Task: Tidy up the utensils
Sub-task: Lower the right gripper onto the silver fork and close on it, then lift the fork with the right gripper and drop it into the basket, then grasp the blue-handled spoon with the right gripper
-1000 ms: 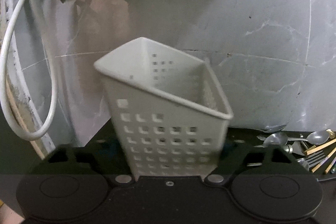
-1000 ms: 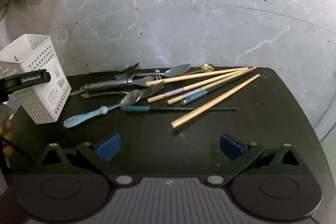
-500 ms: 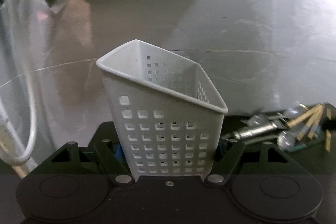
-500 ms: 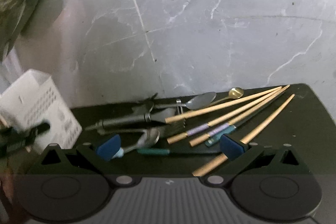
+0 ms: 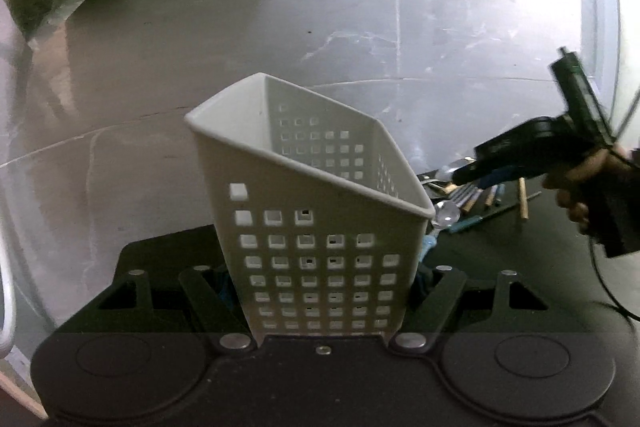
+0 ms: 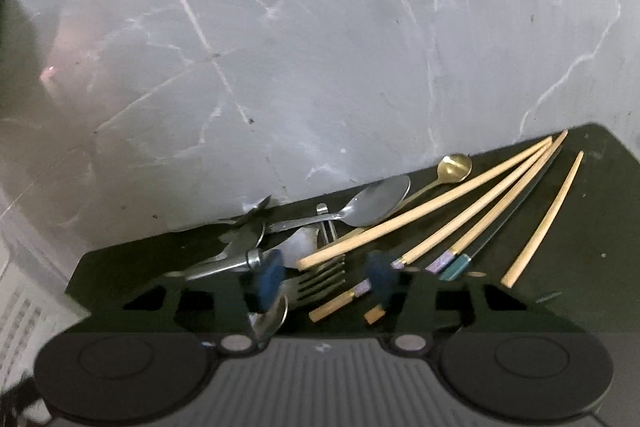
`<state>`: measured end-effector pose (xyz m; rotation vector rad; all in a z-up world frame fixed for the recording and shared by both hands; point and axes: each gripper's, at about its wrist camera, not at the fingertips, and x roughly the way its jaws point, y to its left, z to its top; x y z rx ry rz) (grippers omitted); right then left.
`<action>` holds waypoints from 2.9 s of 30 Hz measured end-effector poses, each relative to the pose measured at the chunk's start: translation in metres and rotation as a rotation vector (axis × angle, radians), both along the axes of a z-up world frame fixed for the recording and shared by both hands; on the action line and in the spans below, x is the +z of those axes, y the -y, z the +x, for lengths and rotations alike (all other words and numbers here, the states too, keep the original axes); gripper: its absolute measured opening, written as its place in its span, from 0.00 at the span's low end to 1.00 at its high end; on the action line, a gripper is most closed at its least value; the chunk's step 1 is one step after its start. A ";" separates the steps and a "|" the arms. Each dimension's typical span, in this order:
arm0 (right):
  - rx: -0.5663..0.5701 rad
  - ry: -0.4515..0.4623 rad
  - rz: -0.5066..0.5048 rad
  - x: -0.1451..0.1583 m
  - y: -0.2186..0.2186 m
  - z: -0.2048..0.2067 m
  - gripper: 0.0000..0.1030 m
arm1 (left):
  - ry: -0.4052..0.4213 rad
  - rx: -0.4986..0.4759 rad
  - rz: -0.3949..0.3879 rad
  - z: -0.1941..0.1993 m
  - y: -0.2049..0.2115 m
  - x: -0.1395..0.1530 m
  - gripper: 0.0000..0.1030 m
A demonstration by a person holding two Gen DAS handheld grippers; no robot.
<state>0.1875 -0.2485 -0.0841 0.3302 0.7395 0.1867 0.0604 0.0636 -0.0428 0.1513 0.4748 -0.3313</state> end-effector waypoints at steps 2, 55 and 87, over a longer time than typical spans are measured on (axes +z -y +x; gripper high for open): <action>-0.010 -0.018 0.011 -0.004 0.001 0.005 0.23 | -0.001 -0.011 -0.004 -0.002 0.000 -0.001 0.74; 0.534 0.398 -0.174 0.157 -0.107 -0.149 0.58 | -0.008 0.010 -0.017 -0.004 0.004 -0.001 0.74; 0.475 0.006 -0.027 -0.013 -0.013 -0.008 0.06 | -0.030 0.049 -0.009 -0.001 0.014 0.004 0.74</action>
